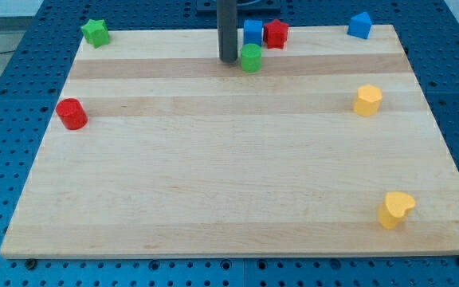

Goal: Drag the red star to the bottom center

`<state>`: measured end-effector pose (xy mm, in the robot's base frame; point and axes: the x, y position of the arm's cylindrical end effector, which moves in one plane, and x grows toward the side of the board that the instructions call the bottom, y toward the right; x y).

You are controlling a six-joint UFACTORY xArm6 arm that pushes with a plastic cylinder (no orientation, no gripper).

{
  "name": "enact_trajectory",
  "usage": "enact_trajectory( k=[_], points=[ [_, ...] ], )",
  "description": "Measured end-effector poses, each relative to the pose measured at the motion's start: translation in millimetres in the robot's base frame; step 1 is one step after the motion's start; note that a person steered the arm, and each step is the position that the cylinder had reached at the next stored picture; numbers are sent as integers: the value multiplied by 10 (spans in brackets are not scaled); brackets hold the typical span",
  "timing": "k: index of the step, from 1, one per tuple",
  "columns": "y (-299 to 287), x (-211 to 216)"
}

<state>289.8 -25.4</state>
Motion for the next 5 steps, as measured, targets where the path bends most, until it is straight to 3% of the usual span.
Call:
enact_trajectory(
  k=[1, 3, 4, 5],
  points=[
    [-15, 320],
    [1437, 365],
    [1775, -10],
    [1737, -515]
  ],
)
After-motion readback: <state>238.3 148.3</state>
